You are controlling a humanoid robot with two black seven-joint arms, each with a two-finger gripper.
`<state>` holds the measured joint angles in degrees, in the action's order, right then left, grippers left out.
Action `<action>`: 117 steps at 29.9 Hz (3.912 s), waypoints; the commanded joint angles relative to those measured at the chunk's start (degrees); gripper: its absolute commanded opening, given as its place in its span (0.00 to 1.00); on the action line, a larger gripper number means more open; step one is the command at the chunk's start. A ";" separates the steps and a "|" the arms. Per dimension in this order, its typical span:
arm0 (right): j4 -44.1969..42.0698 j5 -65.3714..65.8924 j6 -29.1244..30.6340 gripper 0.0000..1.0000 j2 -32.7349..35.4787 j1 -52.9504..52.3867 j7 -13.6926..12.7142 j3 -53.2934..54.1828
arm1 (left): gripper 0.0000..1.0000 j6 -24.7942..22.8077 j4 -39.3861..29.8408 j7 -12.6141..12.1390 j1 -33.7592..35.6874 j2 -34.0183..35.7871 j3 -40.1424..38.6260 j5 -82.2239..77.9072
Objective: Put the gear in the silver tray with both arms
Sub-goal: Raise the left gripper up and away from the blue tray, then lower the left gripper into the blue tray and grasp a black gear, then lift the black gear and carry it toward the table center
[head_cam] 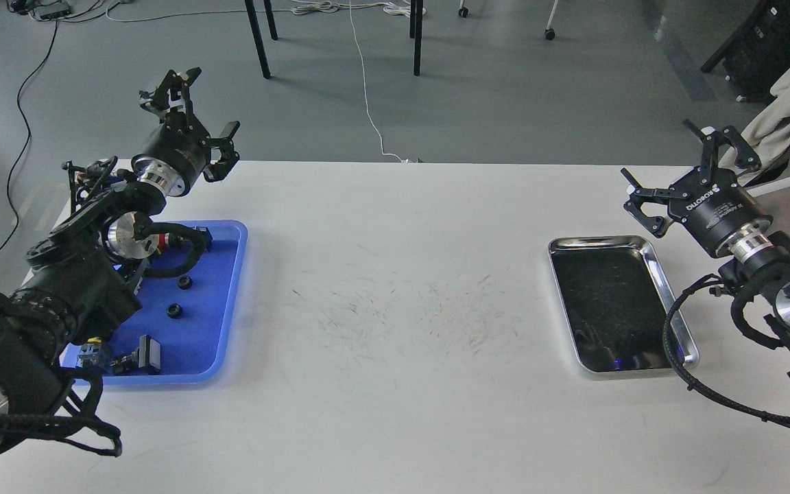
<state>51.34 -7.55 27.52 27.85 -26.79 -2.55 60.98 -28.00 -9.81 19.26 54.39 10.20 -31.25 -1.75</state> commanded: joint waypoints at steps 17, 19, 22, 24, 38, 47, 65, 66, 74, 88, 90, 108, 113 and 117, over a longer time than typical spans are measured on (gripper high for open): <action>6.14 0.87 -2.91 0.99 1.76 -0.81 0.09 0.46 | 0.98 0.00 -4.33 -0.01 3.00 18.18 19.74 -15.63; 6.58 0.87 -2.91 0.99 2.12 -0.81 0.09 0.37 | 0.98 0.00 -8.89 -0.01 3.18 20.99 19.74 -20.11; 6.75 0.78 -2.91 0.99 2.29 -0.81 0.09 0.46 | 0.98 0.00 -21.25 -0.10 4.14 27.22 19.56 -27.84; 6.75 0.78 -2.91 0.99 2.47 -0.81 0.18 0.46 | 0.98 0.00 -30.40 -0.36 4.14 31.09 19.56 -32.94; 6.75 0.87 -2.91 0.99 2.47 -0.72 0.27 0.20 | 0.98 15.08 -55.41 -0.71 -5.43 38.49 19.91 -86.39; 6.67 0.87 -2.91 0.99 2.38 -0.64 0.36 -0.07 | 0.97 20.70 -51.89 -0.45 -11.15 37.88 19.91 -98.97; 6.31 0.87 -2.82 0.99 2.38 -0.55 0.36 -0.24 | 0.91 24.39 -41.62 0.96 -11.41 31.99 24.92 -99.15; 6.31 0.87 -2.82 0.99 2.38 -0.55 0.36 -0.24 | 0.90 24.66 -40.91 1.05 -11.41 31.64 24.92 -99.15; 6.23 0.87 -2.91 0.99 2.38 -0.55 0.36 -0.33 | 0.76 25.10 -35.46 3.68 -11.24 29.44 25.01 -101.26; 6.31 0.87 -2.91 0.99 2.38 -0.64 0.36 -0.33 | 0.54 25.19 -32.20 4.21 -10.89 27.51 27.47 -101.61; 6.31 0.87 -2.91 0.99 2.29 -0.64 0.36 -0.42 | 0.48 25.10 -32.20 4.21 -10.97 27.51 27.47 -101.70; 6.14 0.96 -2.91 0.99 1.85 -0.81 0.36 -0.51 | 0.06 25.10 -32.20 4.21 -11.24 28.03 27.47 -101.61; 6.14 0.87 -2.91 0.99 1.85 -0.81 0.36 -0.51 | 0.05 25.10 -33.34 4.21 -8.70 29.87 27.21 -101.44; 6.14 0.87 -2.91 0.99 1.85 -0.90 0.27 -0.51 | 0.06 24.22 -41.67 3.60 -2.90 36.19 27.12 -101.17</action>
<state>57.47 -6.64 24.61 29.69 -27.64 -2.21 60.46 -3.30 -45.26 23.30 47.29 42.00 -3.94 -103.14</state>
